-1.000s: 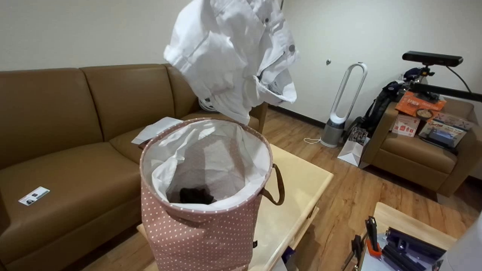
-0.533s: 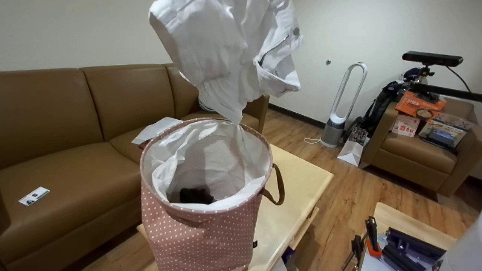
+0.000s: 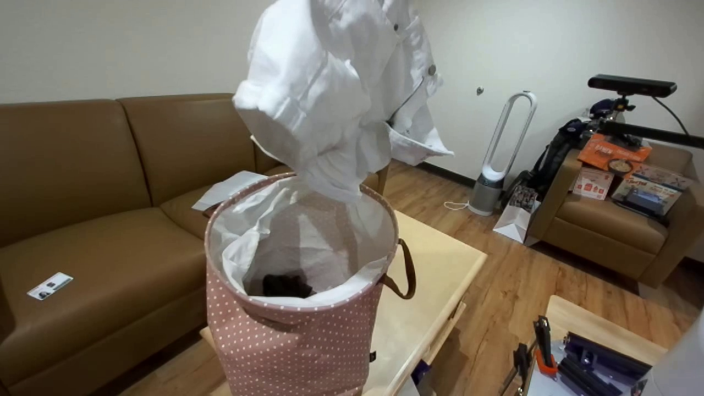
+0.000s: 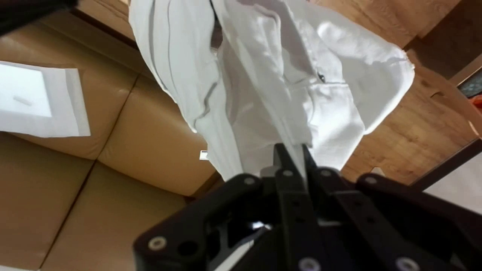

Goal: Put the white pair of shorts in the laundry bag

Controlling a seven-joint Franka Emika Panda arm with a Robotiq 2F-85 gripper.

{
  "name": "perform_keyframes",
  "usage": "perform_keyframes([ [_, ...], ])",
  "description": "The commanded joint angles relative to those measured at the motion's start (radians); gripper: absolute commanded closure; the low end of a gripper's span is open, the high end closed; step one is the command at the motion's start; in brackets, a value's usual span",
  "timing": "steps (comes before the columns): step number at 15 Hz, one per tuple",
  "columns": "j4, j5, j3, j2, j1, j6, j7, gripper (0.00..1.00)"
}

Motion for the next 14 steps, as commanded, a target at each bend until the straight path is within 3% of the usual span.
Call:
perform_keyframes([
  [1, -0.130, 0.059, -0.002, -0.056, 0.013, 0.044, -0.078, 0.99],
  [8, -0.307, 0.122, 0.000, -0.023, 0.021, 0.082, -0.152, 0.99],
  [12, -0.394, 0.098, 0.019, 0.006, 0.023, 0.170, -0.137, 0.99],
  [13, -0.412, 0.087, 0.025, 0.014, 0.022, 0.202, -0.130, 0.70],
  [14, -0.425, 0.082, 0.028, 0.019, 0.022, 0.221, -0.135, 0.68],
])
